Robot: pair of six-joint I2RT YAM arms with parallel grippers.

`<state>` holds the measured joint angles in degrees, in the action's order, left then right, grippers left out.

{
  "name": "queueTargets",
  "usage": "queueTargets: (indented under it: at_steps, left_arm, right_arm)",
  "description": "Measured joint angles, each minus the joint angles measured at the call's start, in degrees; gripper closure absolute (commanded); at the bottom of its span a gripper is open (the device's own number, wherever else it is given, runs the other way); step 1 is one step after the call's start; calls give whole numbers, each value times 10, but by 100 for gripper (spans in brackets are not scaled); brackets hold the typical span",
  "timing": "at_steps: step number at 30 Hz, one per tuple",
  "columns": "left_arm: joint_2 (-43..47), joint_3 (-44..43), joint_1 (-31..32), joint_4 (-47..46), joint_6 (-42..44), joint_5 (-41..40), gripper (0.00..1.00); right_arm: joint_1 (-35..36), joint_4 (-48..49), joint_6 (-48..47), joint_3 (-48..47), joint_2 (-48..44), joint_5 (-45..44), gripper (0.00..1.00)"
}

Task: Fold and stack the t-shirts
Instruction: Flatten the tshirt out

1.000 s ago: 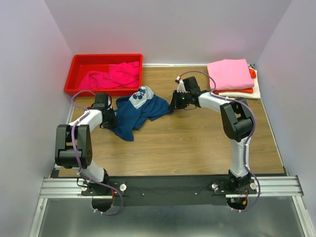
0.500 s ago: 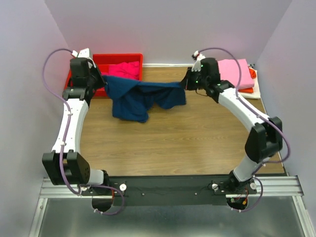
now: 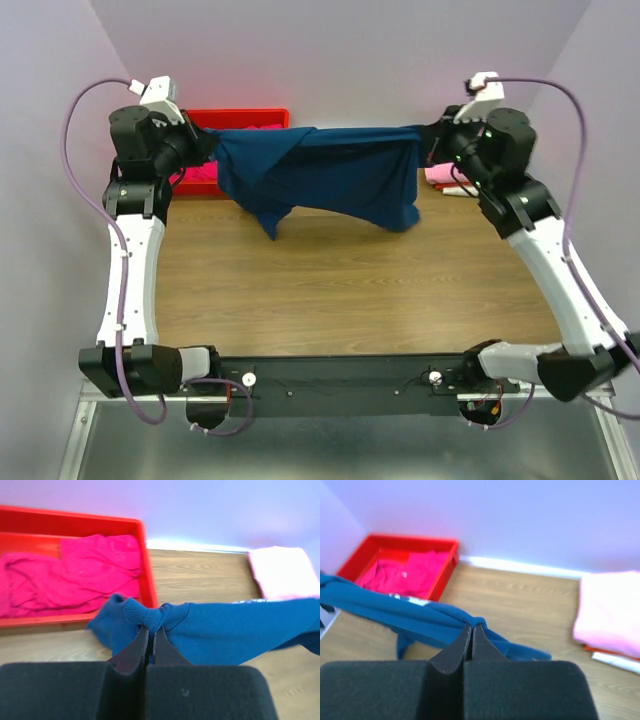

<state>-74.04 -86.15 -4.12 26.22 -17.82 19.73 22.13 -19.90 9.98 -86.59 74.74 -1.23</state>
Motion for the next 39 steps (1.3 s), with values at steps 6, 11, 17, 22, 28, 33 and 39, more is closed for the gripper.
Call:
queueTargets:
  at_steps: [6, 11, 17, 22, 28, 33, 39]
  left_arm:
    - [21, 64, 0, -13, -7, 96, 86]
    - [-48, 163, -2, -2, -2, 75, 52]
    - [-95, 267, -4, 32, -2, -19, 51]
    - [-66, 297, 47, 3, -19, -28, 51]
    - [-92, 333, 152, -37, -54, 0, 51]
    - [-159, 333, 186, -40, -60, 4, 51]
    - [-196, 305, 192, -41, -56, -6, 51]
  right_arm:
    - [0, 5, -3, 26, -68, -45, 100]
    - [-1, 10, 16, 96, -9, -89, 100]
    - [-1, -32, 49, 189, 91, -114, 75]
    - [-1, -36, 66, 192, 101, -113, 48]
    - [-1, -34, 90, 194, 99, -111, 33]
    - [-1, -34, 118, 222, 74, -117, 30]
    - [-1, -34, 151, 243, 54, -123, 29]
